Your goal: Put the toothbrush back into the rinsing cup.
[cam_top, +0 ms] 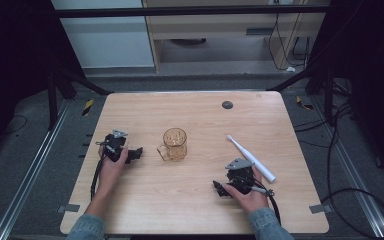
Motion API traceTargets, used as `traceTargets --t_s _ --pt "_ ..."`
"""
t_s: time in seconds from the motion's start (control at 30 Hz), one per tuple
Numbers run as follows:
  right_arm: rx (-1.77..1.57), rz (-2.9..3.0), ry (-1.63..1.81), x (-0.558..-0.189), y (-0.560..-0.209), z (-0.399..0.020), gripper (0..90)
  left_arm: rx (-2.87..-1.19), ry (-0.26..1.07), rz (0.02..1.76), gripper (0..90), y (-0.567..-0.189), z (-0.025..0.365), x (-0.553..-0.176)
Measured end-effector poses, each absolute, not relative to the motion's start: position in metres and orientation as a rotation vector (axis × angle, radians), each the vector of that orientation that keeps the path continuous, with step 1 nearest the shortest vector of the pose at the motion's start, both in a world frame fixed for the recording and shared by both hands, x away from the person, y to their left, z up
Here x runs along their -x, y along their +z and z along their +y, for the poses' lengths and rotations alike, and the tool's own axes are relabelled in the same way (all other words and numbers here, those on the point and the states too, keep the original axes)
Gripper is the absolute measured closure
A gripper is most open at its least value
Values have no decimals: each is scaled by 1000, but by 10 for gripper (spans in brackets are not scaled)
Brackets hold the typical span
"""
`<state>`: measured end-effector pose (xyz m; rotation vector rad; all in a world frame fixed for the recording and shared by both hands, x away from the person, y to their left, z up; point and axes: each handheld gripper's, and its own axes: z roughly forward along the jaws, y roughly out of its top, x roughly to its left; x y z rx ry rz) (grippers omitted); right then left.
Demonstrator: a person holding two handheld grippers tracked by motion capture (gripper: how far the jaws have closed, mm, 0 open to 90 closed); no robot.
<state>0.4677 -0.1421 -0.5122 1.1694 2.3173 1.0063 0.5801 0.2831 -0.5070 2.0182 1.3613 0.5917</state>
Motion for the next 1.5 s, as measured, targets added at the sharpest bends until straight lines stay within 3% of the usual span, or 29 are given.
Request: traceTargets --t_s 0.37,0.4,0.63,0.9,1.2,1.5 --pt "-1157 2314 1004 -464 -509 -144 81 -2017 592 1362 0 -507 283 -580" --pt "-1154 2298 1018 -462 -504 -145 130 -2017 591 1362 0 -507 283 -580" --pt "-1156 2238 955 -457 -482 -160 211 -2016 591 1361 0 -507 283 -580" --pt "-1207 2235 847 -457 -456 -193 258 -2018 591 1361 0 -507 283 -580" --pt "-1233 2341 771 -470 -441 -218 333 -2014 590 1361 0 -507 283 -581" --pt "-1274 2380 672 -492 -429 -231 336 -2015 590 1361 0 -507 283 -581"
